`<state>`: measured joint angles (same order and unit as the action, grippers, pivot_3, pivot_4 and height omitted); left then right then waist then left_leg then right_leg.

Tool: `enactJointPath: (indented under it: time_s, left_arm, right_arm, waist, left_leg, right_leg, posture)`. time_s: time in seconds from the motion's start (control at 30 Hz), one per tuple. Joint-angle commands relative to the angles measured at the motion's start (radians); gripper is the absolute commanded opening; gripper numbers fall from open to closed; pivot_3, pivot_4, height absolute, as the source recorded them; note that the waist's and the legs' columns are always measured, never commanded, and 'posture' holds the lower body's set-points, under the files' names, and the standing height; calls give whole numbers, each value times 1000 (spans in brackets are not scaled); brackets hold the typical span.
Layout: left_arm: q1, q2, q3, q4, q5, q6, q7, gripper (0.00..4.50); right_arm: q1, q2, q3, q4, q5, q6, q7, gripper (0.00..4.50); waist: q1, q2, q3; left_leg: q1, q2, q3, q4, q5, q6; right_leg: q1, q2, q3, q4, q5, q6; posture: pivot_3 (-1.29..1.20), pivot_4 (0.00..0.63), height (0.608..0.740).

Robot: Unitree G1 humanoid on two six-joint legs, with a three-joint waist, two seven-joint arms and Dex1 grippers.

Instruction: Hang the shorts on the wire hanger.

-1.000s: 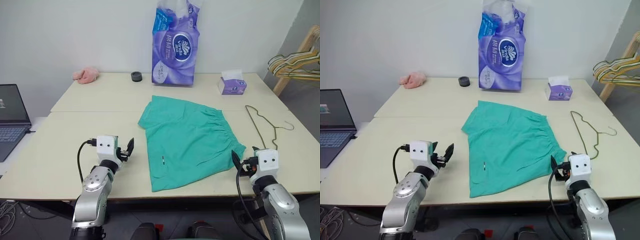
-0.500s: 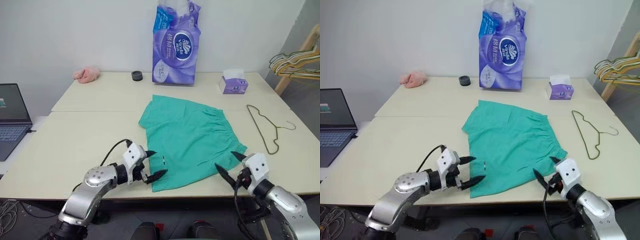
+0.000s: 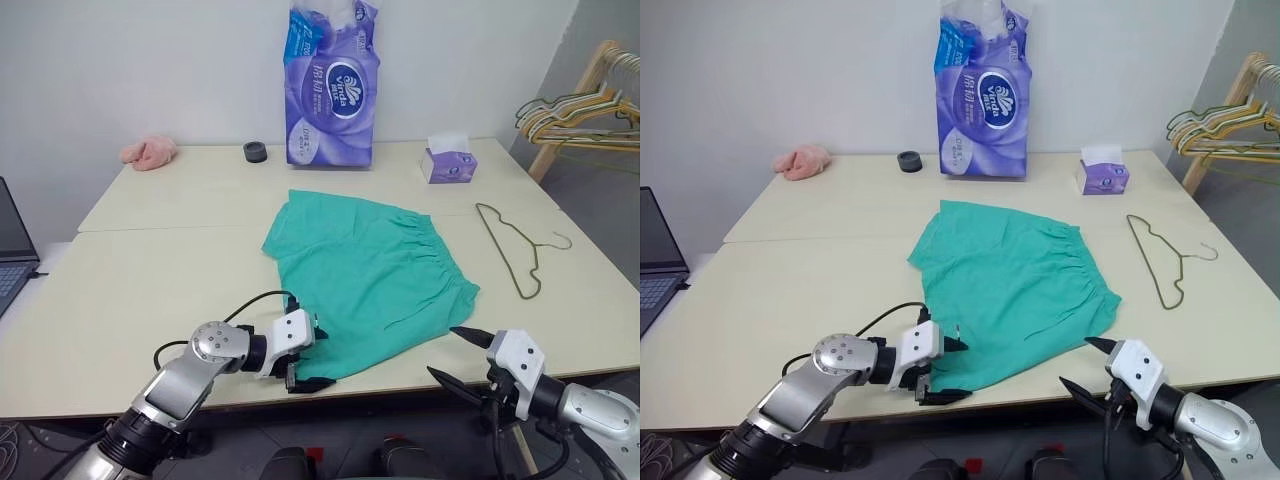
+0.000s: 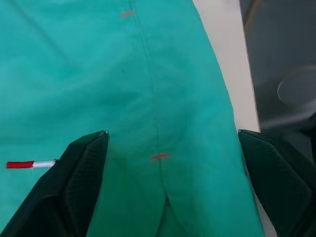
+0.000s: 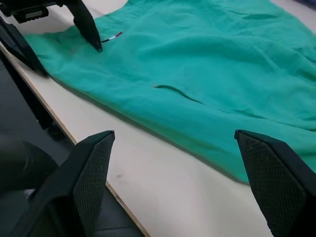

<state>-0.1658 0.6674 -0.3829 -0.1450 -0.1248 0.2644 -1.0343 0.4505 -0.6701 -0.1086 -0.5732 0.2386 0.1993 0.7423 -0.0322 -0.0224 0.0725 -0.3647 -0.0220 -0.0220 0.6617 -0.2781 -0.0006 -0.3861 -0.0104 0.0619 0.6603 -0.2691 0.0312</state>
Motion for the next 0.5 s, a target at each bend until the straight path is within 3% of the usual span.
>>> enactJointPath:
  time_s: [0.03,0.37,0.5]
  left_arm:
    - [-23,-12,-4,53,68,-67,37,3049]
    - [-54,-74,66,103,44,-100,101,34]
    - [-51,-82,95,79,9,-81,84,34]
  right_arm:
    - [1,-20,-33,38,-57,-106,7,4162]
    - [-118,-84,-40,268,-216,-280,-21,4162]
    - [-256,-139,14,422,-332,-359,-34,4162]
  waist:
    - [0,1,0]
    - [-2,1,1]
    - [-4,1,1]
  left_leg:
    - [0,0,0,0,0,0]
    - [1,0,1,1,0,0]
    - [1,0,3,1,0,0]
  right_leg:
    - [0,0,0,0,-1,-2]
    - [2,0,1,0,1,2]
    - [1,0,2,0,3,4]
  posture:
    - [-87,47,740]
    - [-82,51,740]
    - [-80,48,740]
